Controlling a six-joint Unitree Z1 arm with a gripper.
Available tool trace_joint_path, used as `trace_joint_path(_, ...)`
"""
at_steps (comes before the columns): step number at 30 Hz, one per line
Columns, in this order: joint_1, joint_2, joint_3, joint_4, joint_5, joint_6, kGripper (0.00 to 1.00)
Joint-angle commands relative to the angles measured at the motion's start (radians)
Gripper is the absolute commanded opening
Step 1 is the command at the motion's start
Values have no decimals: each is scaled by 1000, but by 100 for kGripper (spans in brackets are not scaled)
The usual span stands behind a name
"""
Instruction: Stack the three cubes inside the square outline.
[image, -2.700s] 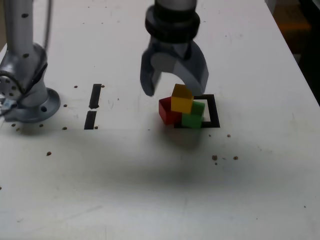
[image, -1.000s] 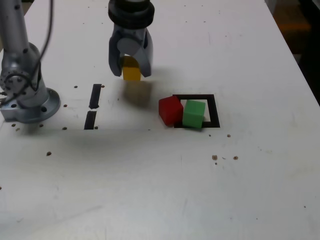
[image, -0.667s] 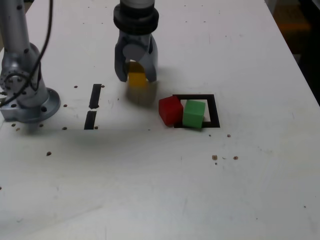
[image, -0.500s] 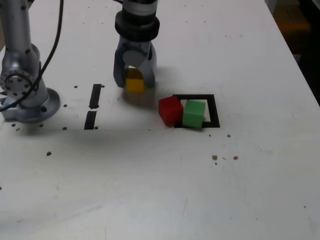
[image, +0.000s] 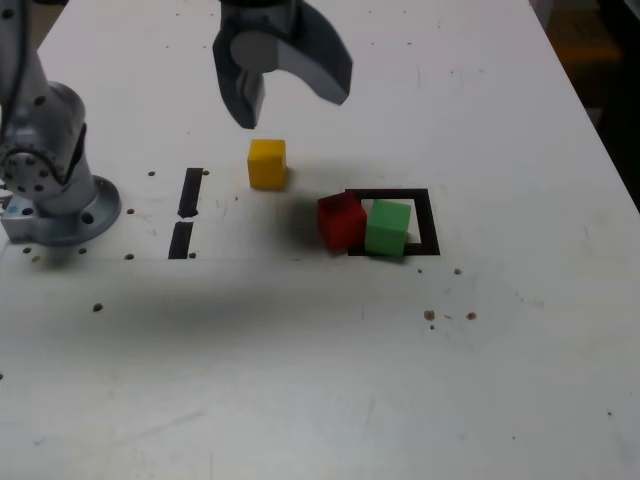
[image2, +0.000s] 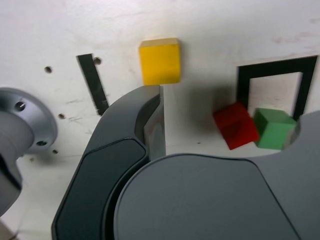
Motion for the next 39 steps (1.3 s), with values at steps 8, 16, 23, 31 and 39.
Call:
trace_joint_path(8, -236, 162, -227, 49, -62, -259, 99)
trace_joint_path(16, -275, 208, -188, 102, -76, -390, 98)
trace_joint_path(23, -269, 208, -144, 87, -78, -458, 96)
trace_joint_path(31, -217, 217, -55, 36, -72, -537, 95)
trace_joint_path(39, -203, 305, -44, -45, -118, -562, 91)
